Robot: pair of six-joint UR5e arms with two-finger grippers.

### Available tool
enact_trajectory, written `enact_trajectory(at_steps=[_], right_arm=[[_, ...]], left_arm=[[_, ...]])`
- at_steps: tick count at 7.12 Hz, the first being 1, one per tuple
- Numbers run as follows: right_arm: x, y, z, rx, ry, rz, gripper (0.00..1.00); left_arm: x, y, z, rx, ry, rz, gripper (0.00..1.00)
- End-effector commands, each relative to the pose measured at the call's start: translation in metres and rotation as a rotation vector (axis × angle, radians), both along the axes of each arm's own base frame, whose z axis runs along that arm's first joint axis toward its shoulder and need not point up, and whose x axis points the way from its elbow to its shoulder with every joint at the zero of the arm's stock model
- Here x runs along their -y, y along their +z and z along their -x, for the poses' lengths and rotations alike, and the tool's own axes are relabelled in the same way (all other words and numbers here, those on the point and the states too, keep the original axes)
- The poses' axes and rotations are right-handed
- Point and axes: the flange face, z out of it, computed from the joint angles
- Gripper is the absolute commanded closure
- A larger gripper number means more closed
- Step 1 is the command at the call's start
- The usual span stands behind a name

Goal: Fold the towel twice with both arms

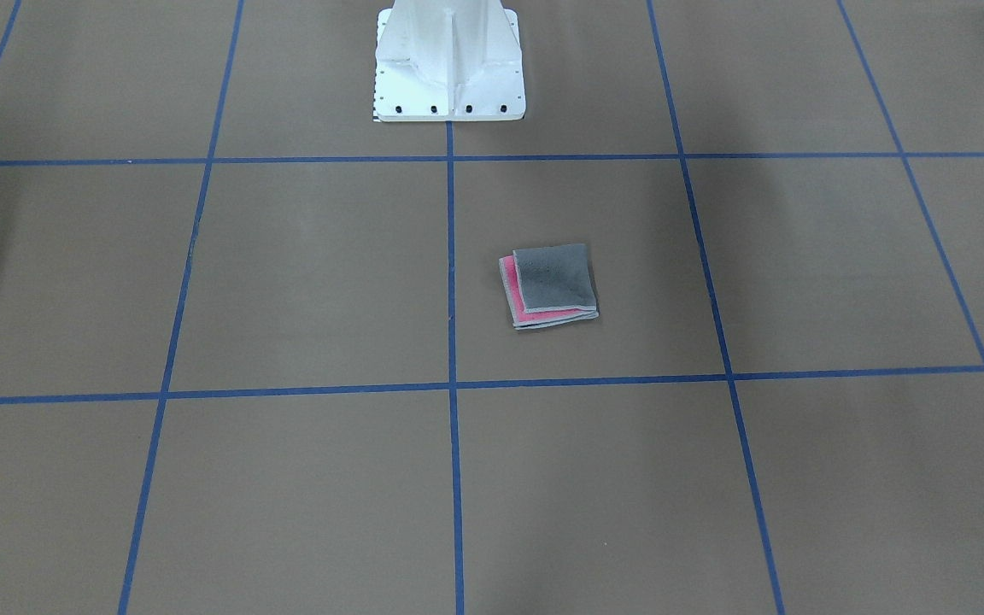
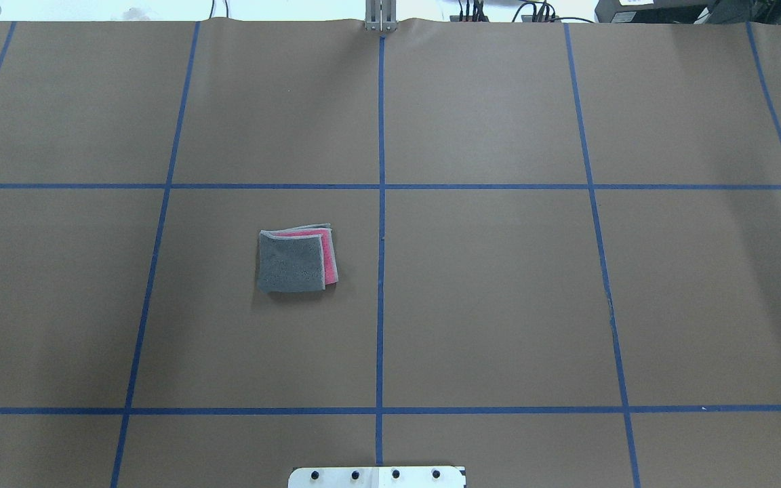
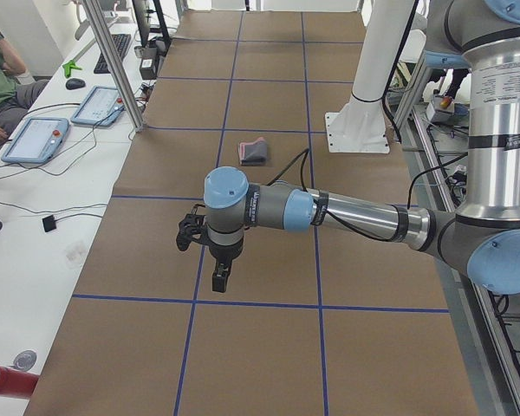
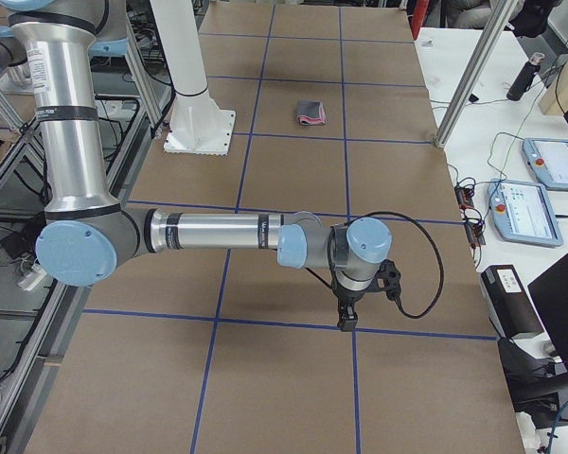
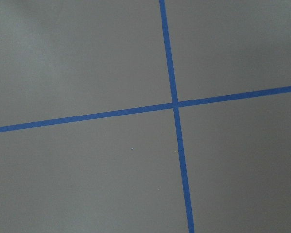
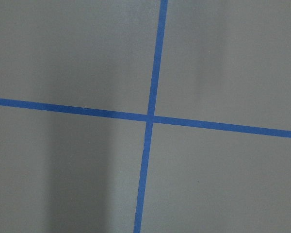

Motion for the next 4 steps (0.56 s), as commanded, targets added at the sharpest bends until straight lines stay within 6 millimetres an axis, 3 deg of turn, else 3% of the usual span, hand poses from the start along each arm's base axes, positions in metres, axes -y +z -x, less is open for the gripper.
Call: enact_trajectory(at_steps=[1,4], right_arm=[[-0.0004,-0.0013,0.0,0.001,0.0,-0.003,0.0],[-0.0005,-0.0096,0.0031,0.044,0.002,-0.013,0.0]], left_arm=[[-0.001,0.0071,-0.0005,-0.001,0.003,0.018,0.0],[-0.0014,0.0083,-0.0061,-0.076,0.008,0.032,0.0]])
